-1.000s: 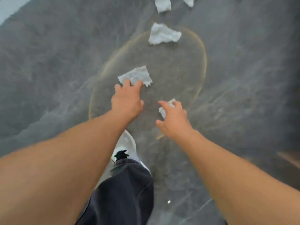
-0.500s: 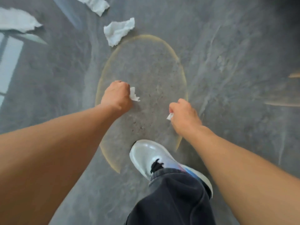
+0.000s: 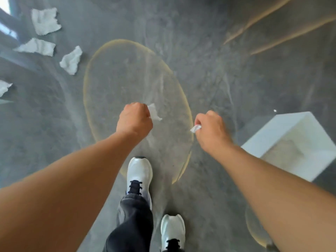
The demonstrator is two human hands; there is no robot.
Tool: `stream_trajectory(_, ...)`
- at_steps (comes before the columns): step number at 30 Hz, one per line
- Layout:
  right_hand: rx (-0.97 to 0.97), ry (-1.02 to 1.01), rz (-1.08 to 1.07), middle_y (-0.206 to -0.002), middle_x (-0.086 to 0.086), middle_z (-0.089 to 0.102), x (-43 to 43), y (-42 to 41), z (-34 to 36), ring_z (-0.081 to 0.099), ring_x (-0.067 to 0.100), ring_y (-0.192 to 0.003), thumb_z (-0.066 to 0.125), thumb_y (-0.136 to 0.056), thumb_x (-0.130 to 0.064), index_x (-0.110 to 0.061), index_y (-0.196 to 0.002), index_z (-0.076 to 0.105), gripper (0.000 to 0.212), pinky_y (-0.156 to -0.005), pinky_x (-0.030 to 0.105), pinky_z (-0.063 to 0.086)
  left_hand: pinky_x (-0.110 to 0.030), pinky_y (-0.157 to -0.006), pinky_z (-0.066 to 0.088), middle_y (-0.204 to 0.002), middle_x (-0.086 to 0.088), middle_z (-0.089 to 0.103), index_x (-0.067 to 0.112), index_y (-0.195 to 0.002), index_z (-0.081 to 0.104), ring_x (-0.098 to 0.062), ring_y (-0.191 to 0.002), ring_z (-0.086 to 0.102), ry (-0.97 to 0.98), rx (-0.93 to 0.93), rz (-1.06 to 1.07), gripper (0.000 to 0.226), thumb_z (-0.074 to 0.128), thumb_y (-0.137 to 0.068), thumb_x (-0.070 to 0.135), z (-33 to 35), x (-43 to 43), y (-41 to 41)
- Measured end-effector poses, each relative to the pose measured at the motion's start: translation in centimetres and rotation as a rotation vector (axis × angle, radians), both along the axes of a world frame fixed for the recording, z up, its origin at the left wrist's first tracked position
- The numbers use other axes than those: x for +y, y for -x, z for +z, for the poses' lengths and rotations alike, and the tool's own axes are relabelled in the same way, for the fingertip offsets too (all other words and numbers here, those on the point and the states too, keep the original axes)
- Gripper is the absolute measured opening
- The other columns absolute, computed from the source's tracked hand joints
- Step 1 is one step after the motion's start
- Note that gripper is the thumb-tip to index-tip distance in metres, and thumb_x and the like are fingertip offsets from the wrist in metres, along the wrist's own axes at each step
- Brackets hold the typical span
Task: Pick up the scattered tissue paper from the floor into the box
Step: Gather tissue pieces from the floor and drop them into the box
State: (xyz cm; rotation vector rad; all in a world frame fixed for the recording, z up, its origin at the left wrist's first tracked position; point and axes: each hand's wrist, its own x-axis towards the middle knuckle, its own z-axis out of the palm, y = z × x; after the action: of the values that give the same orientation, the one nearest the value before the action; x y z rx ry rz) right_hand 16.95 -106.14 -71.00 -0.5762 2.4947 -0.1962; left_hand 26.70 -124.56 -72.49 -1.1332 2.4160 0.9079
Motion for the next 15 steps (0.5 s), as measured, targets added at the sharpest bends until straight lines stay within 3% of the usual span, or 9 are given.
stream_trajectory(6, -0.022, -0.037, -0.26, -0.097, 0.015, 0.052, 6.0, 0.9, 7.6, 0.052, 0.036, -0.084, 0.048, -0.085, -0.001, -0.007, -0.082, 0.058, 0.013, -0.07, 0.04, 0.048, -0.036, -0.068, 0.053, -0.08, -0.012, 0.068, 0.018, -0.084, 0.07, -0.037, -0.078, 0.062, -0.127, -0.01, -0.191, 0.027, 0.046, -0.077, 0.008, 7.6, 7.2, 3.9)
stream_trajectory(8, -0.022, -0.027, -0.399, -0.097, 0.014, 0.052, 8.2, 1.2, 8.7, 0.053, 0.036, -0.086, 0.049, -0.085, 0.0, -0.005, -0.085, 0.06, 0.012, -0.071, 0.036, 0.046, -0.034, -0.066, 0.051, -0.082, -0.01, 0.067, 0.019, -0.084, 0.069, -0.036, -0.078, 0.061, -0.137, 0.002, -0.292, 0.026, 0.047, -0.075, 0.008, 9.1, 9.5, 5.2)
stream_trajectory(10, -0.028, -0.02, -0.552, -0.096, 0.012, 0.05, 10.7, 1.5, 9.3, 0.054, 0.035, -0.09, 0.049, -0.084, 0.0, -0.005, -0.087, 0.061, 0.013, -0.07, 0.032, 0.041, -0.033, -0.066, 0.049, -0.085, -0.009, 0.067, 0.019, -0.085, 0.068, -0.036, -0.081, 0.061, -0.142, -0.006, -0.392, 0.024, 0.049, -0.075, 0.008, 9.7, 12.2, 6.8)
stream_trajectory(15, -0.046, -0.047, -0.658, -0.11, 0.016, 0.055, 19.4, 2.5, 8.2, 0.054, 0.033, -0.1, 0.05, -0.086, -0.005, -0.009, -0.102, 0.062, 0.02, -0.081, 0.033, 0.043, -0.035, -0.071, 0.051, -0.09, -0.011, 0.068, 0.017, -0.086, 0.068, -0.035, -0.084, 0.062, -0.163, -0.041, -0.568, 0.02, 0.051, -0.078, 0.009, 8.6, 20.8, 11.1)
